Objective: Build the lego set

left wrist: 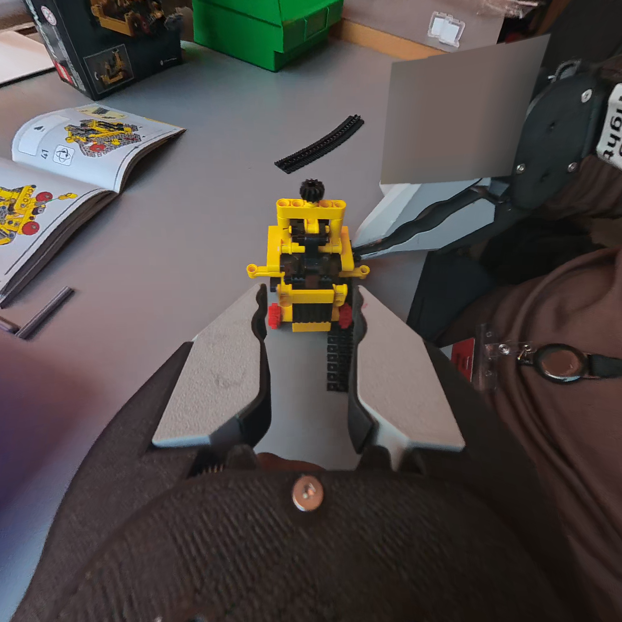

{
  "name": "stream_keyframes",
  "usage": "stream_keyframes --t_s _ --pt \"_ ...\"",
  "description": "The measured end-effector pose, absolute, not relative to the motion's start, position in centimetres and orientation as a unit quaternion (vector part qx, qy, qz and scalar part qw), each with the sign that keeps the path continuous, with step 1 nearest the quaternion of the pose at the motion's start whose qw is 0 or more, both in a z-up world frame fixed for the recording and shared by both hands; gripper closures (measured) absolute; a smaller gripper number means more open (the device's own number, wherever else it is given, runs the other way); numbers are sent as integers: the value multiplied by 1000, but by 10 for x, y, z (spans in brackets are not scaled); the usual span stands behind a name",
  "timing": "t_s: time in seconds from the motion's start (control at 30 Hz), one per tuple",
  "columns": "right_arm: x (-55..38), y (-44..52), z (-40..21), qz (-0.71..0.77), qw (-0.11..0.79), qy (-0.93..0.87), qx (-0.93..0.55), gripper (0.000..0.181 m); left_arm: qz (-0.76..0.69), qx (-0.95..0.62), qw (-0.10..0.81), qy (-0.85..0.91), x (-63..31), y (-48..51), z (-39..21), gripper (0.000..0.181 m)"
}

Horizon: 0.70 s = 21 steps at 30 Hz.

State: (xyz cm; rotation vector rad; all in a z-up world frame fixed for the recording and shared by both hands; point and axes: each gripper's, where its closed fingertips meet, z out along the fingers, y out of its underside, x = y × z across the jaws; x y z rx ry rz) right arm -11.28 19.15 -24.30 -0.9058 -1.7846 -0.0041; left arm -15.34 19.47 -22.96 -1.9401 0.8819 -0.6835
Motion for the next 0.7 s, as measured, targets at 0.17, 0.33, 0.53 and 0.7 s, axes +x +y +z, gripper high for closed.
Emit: stream_keyframes --t_s 0.17,0.33,0.53,0.7 --pt "-113 191 -244 1 540 -751 -381 181 -291 -784 419 353 -153 199 -232 132" --pt "-112 192 -245 8 535 -750 -388 181 -281 -782 414 373 -147 197 -236 140" --pt "-110 194 -242 58 536 -724 -431 181 -252 -792 424 360 -145 195 -236 140" --pt "-109 193 -243 109 535 -697 -466 181 -228 -800 425 357 -144 194 -236 140"
